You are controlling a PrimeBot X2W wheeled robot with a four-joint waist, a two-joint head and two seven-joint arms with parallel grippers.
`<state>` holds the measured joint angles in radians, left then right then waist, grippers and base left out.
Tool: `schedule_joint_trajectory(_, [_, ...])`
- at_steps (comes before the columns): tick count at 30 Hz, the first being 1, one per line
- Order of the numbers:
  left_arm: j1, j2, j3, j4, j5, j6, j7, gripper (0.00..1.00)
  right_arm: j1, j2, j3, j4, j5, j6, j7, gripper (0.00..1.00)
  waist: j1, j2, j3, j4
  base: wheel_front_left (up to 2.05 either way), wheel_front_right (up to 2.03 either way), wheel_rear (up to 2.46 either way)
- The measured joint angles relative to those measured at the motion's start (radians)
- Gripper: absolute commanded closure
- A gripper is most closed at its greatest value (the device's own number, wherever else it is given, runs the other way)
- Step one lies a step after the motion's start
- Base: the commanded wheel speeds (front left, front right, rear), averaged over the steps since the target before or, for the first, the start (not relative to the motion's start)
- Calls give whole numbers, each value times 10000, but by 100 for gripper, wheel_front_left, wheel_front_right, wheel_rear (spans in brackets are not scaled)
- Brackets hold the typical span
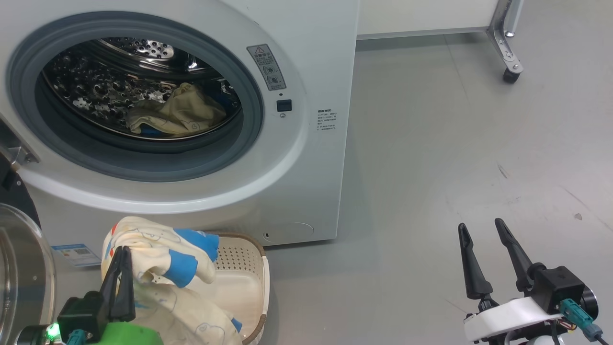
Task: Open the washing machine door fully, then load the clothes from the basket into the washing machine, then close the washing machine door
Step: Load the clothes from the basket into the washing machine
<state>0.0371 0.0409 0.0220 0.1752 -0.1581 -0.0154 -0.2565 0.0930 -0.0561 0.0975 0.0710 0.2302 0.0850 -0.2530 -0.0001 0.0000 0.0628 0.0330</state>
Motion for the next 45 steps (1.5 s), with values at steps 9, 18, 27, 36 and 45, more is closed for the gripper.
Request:
schedule_joint_trajectory(9, [198,0,-19,-240,-4,0,0,100,24,-2,10,-119,-2,-10,0,0,0,0,-11,-3,0,0,0])
schedule_joint_trajectory(18, [264,2,-69,-384,-77,0,0,100,26,-12,33,-217,-4,-10,0,0,0,0,35,29,0,0,0])
schedule_joint_trajectory(27, [254,2,-136,-575,-115,0,2,100,28,-58,35,-545,-12,-81,13,0,0,0,372,18,0,0,0])
schedule_joint_trajectory(36, [-350,2,-157,-443,-453,0,234,100,-24,-81,79,-982,-35,-81,113,0,1,0,1026,-74,0,0,0])
schedule_joint_trajectory(45, [-2243,232,109,174,-652,-79,836,100,-471,-79,180,-1492,-38,-81,144,0,1,0,2122,-366,0,0,0])
